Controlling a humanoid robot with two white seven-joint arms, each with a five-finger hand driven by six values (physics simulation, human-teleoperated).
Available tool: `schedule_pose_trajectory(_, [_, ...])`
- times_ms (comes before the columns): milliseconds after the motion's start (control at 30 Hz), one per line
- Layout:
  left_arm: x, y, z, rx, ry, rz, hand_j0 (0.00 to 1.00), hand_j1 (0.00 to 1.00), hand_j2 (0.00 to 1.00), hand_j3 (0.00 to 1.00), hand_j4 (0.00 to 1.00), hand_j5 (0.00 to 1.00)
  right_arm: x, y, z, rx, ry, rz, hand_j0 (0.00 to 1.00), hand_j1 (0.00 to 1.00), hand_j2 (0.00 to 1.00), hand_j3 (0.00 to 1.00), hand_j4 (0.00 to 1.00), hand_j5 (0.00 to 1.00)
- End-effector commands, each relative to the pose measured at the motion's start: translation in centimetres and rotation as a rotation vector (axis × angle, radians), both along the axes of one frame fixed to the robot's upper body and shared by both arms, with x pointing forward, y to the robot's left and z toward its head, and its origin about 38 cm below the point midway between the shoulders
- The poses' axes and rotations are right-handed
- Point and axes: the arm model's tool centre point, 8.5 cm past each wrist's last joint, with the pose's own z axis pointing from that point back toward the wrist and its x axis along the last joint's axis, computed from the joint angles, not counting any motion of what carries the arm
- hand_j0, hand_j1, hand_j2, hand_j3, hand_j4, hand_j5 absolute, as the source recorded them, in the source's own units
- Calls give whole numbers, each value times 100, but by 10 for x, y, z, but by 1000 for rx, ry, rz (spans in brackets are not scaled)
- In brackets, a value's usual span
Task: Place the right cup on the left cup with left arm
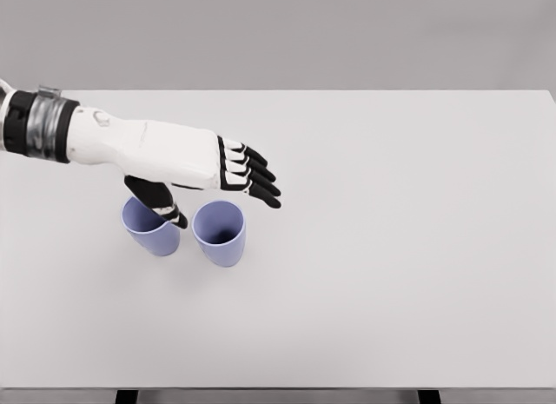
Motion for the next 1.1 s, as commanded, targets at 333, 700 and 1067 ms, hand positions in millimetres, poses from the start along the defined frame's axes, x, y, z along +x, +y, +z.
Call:
schedule_pose_trajectory(333, [-1,1,-17,56,1,2,95,95,95,95,95,95,0,0,0,0,1,0,100,100,100,100,100,100])
schedule_pose_trajectory(700, [0,3,-25,107,-40,2,98,98,98,98,98,98,0,0,0,0,1,0,100,100,100,100,100,100])
schedule_pose_trajectory(1067, [-1,-3,-38,134,-52,-16,98,98,98,98,98,98,0,0,0,0,1,0,100,100,100,100,100,100])
